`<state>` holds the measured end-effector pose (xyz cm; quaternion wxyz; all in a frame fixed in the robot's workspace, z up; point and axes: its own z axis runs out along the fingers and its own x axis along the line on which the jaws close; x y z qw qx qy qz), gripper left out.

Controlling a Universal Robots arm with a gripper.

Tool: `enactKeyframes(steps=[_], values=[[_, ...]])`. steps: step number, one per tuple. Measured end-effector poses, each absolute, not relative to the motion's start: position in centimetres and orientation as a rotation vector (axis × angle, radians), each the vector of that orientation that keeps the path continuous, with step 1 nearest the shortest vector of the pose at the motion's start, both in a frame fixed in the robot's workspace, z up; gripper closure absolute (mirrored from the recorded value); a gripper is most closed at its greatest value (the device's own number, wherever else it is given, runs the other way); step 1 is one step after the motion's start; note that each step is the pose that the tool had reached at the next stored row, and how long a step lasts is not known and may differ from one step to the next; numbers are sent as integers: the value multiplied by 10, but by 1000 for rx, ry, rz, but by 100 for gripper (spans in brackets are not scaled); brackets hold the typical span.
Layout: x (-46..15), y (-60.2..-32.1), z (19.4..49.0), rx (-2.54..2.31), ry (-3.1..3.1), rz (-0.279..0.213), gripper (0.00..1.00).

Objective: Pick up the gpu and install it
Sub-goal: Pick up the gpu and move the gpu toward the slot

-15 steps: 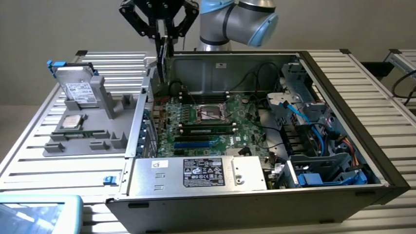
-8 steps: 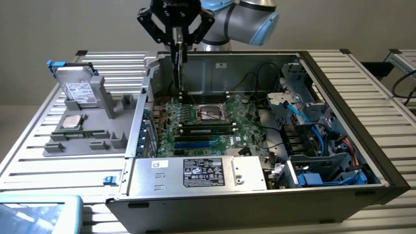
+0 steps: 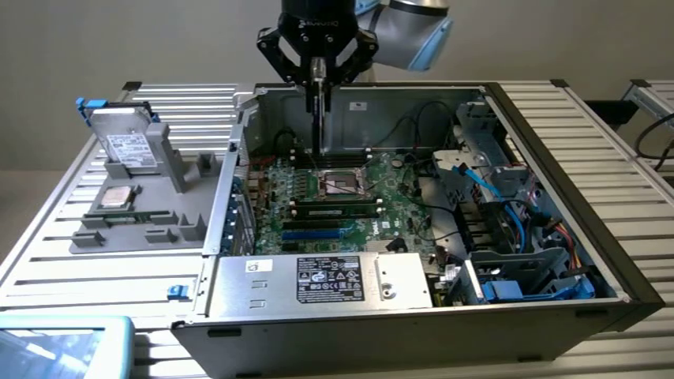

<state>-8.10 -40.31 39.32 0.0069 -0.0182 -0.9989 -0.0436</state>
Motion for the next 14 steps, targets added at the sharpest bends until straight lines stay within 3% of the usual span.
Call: enactKeyframes(steps=[14], values=[[-73,-414,387,-55,-3124,-136,72]])
